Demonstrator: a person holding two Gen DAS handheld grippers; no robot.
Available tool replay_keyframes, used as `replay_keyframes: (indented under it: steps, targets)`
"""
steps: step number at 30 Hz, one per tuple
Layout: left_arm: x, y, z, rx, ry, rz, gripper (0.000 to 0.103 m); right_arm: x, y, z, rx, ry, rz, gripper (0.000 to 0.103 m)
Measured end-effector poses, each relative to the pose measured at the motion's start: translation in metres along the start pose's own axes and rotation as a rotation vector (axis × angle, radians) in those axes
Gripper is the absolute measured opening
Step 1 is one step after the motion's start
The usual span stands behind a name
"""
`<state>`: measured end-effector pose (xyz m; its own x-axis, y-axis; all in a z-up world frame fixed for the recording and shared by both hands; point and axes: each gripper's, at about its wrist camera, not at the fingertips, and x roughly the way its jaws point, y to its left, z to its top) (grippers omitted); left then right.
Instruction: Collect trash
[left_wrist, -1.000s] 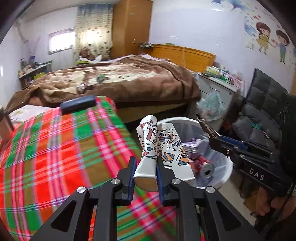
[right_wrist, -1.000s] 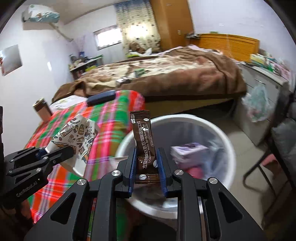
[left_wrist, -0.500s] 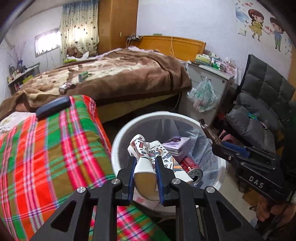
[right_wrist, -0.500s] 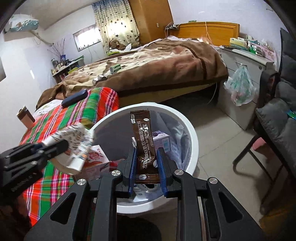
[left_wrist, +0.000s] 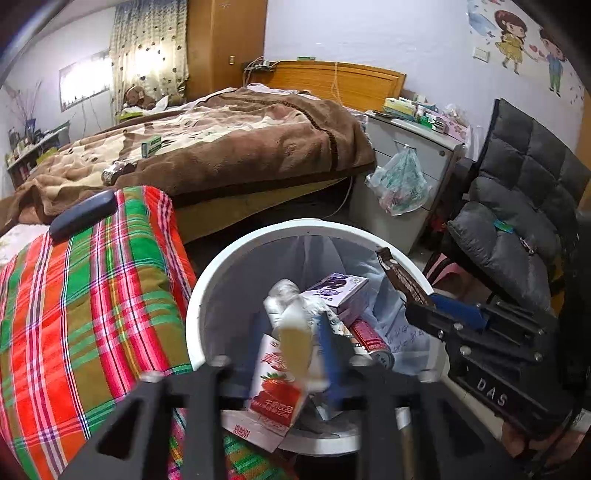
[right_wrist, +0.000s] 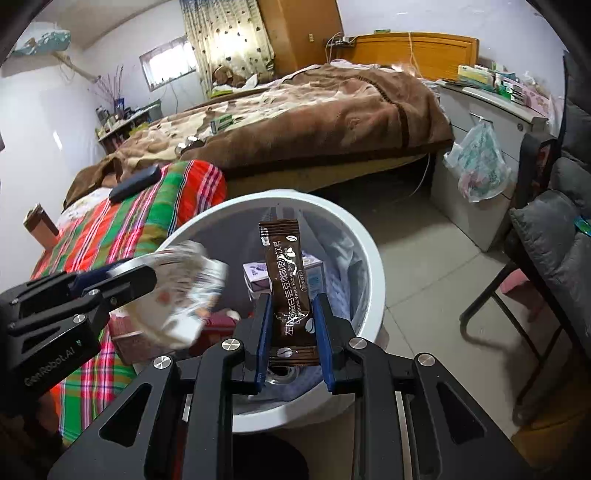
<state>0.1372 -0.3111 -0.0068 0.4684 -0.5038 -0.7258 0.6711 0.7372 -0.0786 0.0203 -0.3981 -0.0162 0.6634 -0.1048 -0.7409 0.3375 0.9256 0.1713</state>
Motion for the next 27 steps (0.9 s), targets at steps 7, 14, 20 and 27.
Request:
replay_keyframes:
  steps: [7,14,20,27]
  targets:
    - [-0.012,0.008,0.000,-0.035,-0.031,-0.002,0.064,-0.006,-0.002,-0.002,-0.004,-0.008,-0.012,0.053]
    - [-0.029,0.017,-0.003,-0.052,-0.061,0.001,0.065,-0.011,0.001,-0.003,0.008,-0.017,-0.011,0.053]
    - [-0.046,0.025,-0.014,-0.070,-0.087,0.033,0.065,-0.018,0.010,-0.008,-0.003,-0.036,0.007,0.053]
    - [-0.063,0.025,-0.035,-0.068,-0.093,0.076,0.066,-0.031,0.021,-0.016,-0.006,-0.073,0.007,0.053]
